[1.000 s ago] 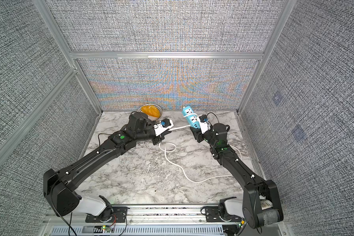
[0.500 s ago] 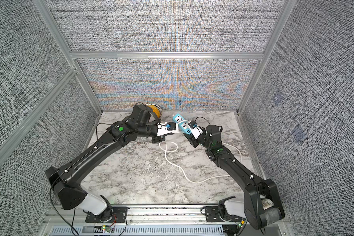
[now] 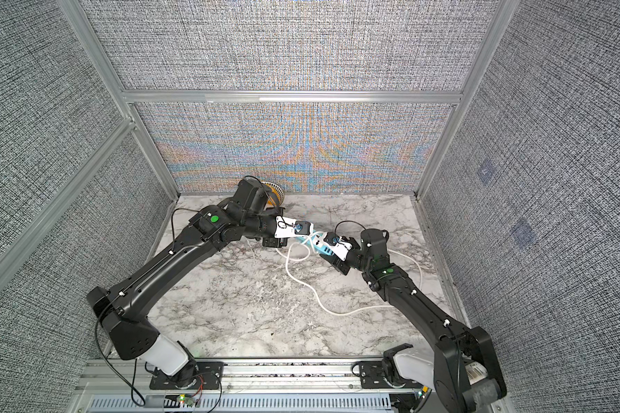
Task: Wrap the cord around the power strip
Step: Wrap the power cord around the power strip.
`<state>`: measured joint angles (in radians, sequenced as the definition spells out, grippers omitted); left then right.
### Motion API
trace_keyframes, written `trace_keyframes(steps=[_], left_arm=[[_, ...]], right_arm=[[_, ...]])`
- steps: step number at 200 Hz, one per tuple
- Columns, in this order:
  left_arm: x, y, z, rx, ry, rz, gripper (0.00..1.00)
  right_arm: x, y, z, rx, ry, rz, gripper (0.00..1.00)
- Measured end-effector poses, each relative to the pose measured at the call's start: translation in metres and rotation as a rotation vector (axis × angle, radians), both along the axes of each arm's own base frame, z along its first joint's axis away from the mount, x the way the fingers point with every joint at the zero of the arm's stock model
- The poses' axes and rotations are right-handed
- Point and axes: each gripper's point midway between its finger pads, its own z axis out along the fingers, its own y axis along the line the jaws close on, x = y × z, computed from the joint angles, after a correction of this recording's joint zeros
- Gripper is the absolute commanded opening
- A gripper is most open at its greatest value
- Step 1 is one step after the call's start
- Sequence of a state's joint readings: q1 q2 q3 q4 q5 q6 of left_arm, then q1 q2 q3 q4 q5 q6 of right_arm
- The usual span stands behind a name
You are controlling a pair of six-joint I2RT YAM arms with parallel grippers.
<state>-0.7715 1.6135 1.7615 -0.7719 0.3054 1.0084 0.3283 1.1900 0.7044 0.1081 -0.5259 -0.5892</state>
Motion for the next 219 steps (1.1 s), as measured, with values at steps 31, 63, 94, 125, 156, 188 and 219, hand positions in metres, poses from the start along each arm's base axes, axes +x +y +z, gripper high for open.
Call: trace_keyframes(steps=[31,63,94,125,156,188,219], left_arm=[[0.005,-0.001,-0.003,0.031,-0.019,-0.025,0.0],[0.011,-0.004,-0.01,0.056,-0.012,-0.055,0.0],[0.016,-0.006,-0.015,0.056,0.031,-0.08,0.0],[0.015,-0.014,-0.018,0.036,0.079,-0.114,0.0],[0.014,-0.023,-0.014,0.002,0.115,-0.142,0.02],[0.013,-0.03,-0.018,-0.013,0.154,-0.162,0.04],[0.008,-0.035,-0.021,-0.037,0.209,-0.186,0.08]], right_arm=[[-0.021,0.008,-0.003,0.007,-0.005,0.101,0.0],[-0.04,0.014,-0.001,0.031,-0.016,0.183,0.0],[-0.055,0.017,0.007,0.064,-0.06,0.238,0.0],[-0.064,0.02,0.019,0.093,-0.106,0.273,0.0],[-0.066,0.023,0.027,0.109,-0.126,0.29,0.0],[-0.071,0.027,0.036,0.14,-0.134,0.323,0.0],[-0.077,0.03,0.046,0.178,-0.141,0.359,0.0]])
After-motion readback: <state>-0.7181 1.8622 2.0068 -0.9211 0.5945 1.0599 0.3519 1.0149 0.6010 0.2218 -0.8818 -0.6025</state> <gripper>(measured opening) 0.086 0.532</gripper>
